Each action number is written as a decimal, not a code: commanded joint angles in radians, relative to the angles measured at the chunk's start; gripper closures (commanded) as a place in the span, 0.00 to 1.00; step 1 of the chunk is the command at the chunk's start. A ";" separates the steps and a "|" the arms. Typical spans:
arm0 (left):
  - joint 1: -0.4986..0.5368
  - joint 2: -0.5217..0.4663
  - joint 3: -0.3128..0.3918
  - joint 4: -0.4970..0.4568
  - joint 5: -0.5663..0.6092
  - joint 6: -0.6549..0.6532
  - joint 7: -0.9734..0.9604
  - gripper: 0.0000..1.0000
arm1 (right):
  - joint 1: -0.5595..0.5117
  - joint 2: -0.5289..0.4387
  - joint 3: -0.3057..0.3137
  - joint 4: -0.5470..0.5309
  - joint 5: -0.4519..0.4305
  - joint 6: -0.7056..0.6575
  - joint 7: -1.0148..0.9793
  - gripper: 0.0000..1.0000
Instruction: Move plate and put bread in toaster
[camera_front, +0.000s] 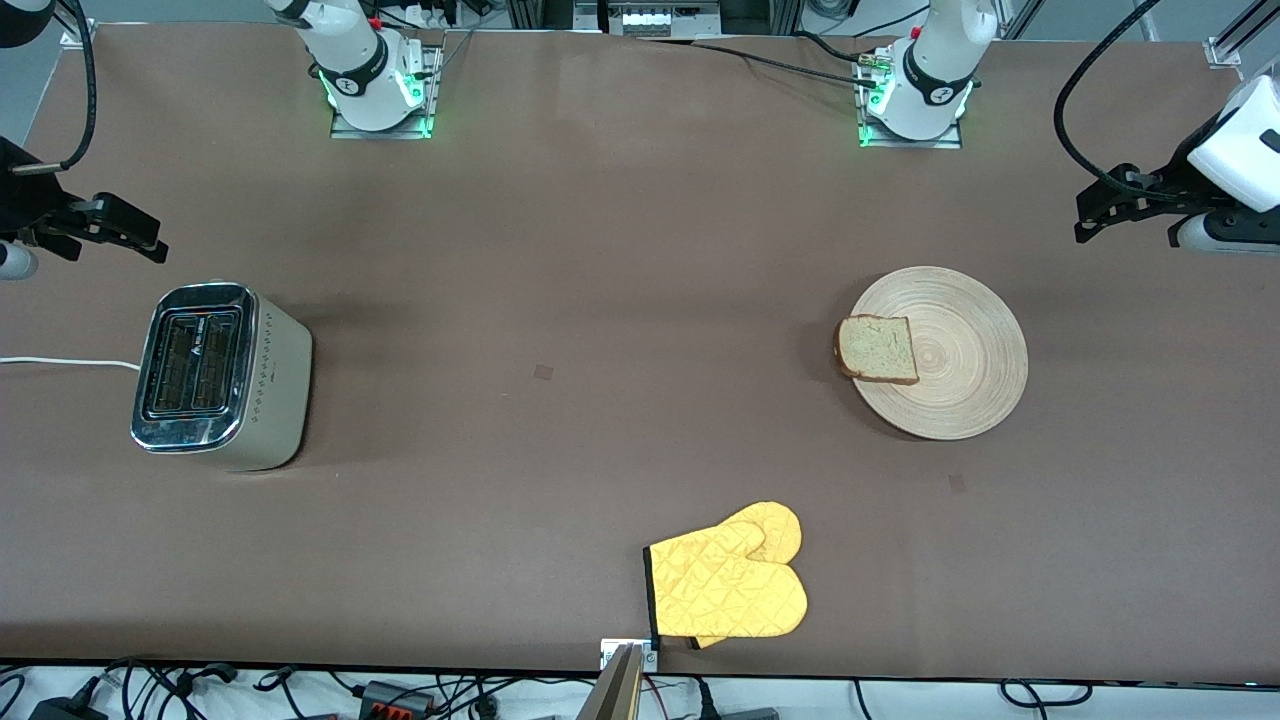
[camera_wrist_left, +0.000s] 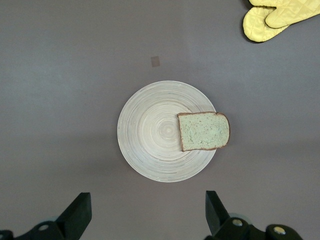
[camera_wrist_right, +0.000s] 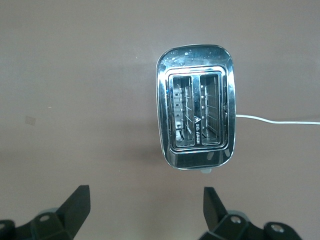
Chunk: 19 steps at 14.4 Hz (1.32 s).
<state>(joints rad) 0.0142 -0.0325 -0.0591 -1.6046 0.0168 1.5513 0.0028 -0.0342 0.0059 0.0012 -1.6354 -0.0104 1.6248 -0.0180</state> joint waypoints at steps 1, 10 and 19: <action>0.003 0.011 -0.001 0.028 0.008 -0.022 0.016 0.00 | -0.006 -0.041 0.005 -0.050 -0.010 0.000 -0.017 0.00; 0.001 0.011 -0.001 0.028 0.008 -0.022 0.016 0.00 | -0.006 -0.044 0.008 -0.050 -0.013 0.009 -0.019 0.00; 0.001 0.011 -0.002 0.028 0.009 -0.056 0.008 0.00 | -0.004 -0.038 0.007 -0.050 -0.013 0.010 -0.020 0.00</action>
<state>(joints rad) 0.0142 -0.0321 -0.0591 -1.6046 0.0168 1.5215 0.0028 -0.0337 -0.0098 0.0036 -1.6580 -0.0105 1.6239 -0.0217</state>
